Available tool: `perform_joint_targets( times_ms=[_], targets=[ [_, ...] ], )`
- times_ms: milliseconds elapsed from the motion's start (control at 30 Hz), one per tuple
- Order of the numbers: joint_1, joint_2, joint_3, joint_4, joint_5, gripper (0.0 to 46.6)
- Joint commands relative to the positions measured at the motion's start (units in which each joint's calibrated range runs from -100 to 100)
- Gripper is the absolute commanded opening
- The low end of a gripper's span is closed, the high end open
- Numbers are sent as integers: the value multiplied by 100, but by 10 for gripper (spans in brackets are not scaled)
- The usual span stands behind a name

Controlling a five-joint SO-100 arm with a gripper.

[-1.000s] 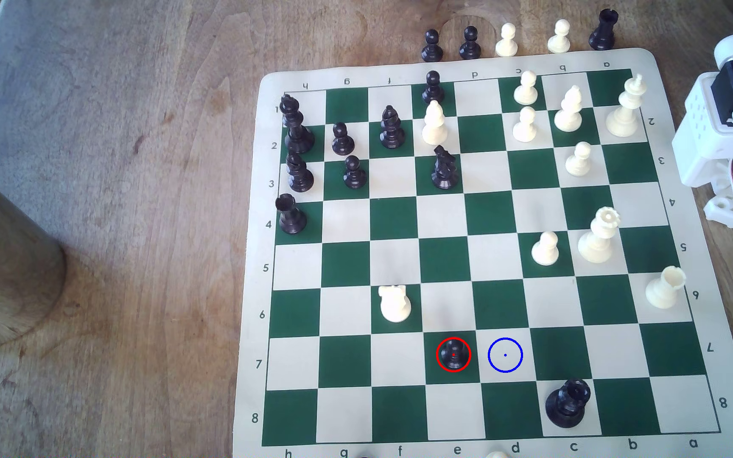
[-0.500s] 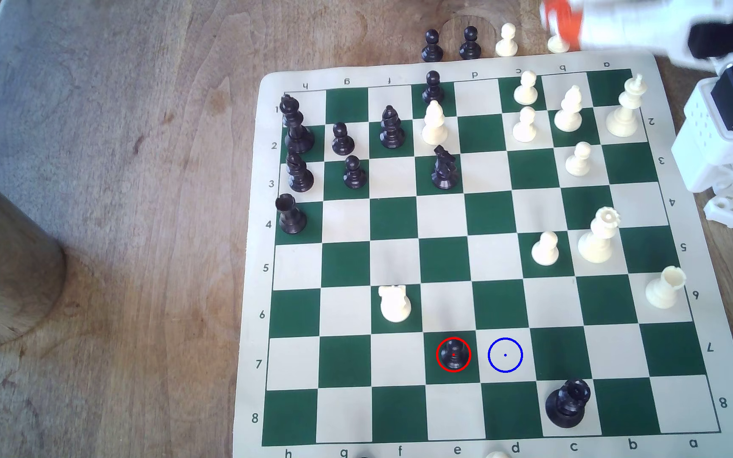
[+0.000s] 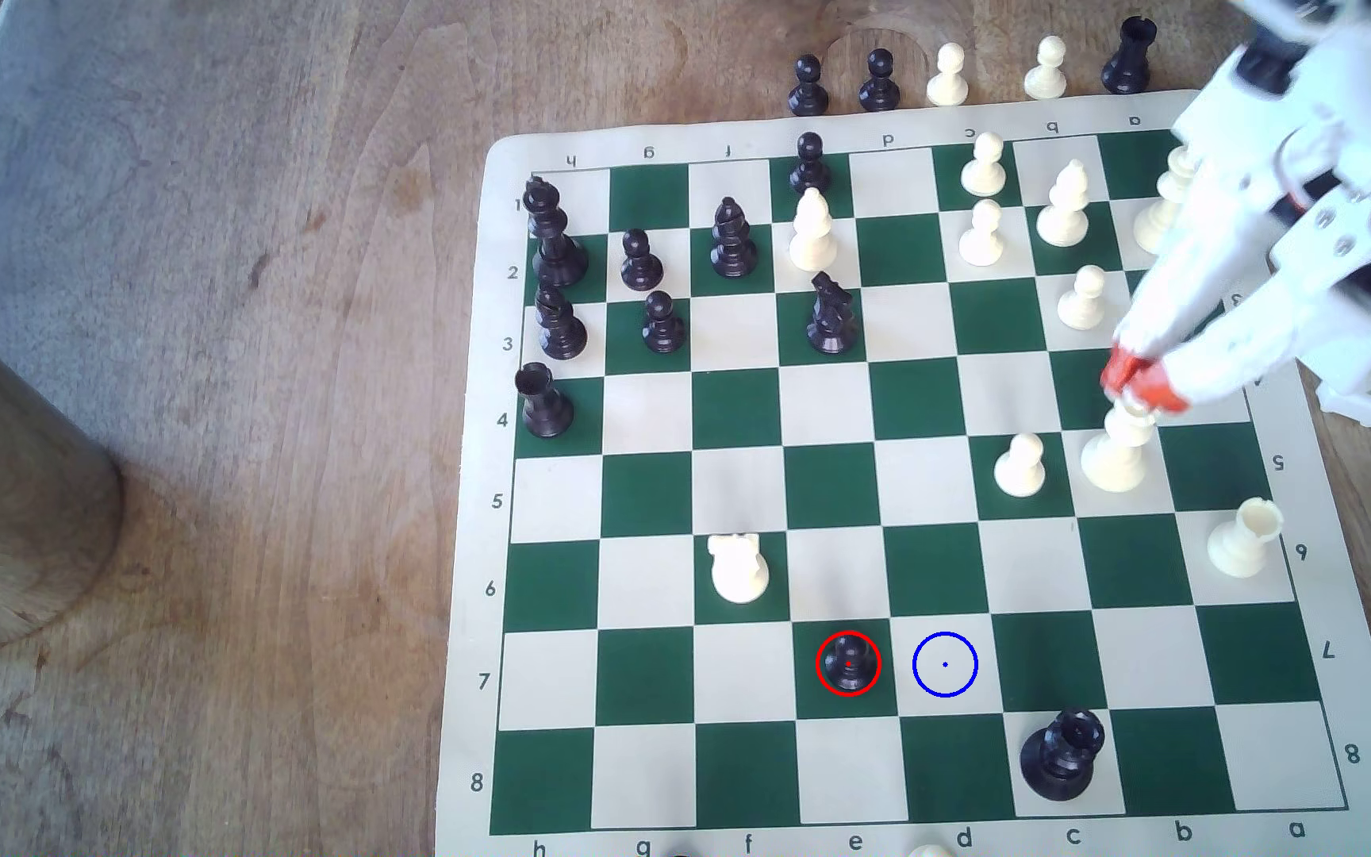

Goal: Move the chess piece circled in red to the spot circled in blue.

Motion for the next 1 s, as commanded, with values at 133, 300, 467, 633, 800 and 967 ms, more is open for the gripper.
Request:
perform_joint_targets(
  times_ms=[133,300,467,633,800,967],
  targets=[
    [-112,1532,-1065,-714,-547,7],
    [-11,2160,-1337,-1107,-571,12],
    [44,2448,-1374,-1524,-571,59],
    [247,3094,-1437,-1877,-669,119],
    [326,3824,-1827,-2139,-684,114],
    [474,4520,-2353,-2147,-674,114]
  ],
)
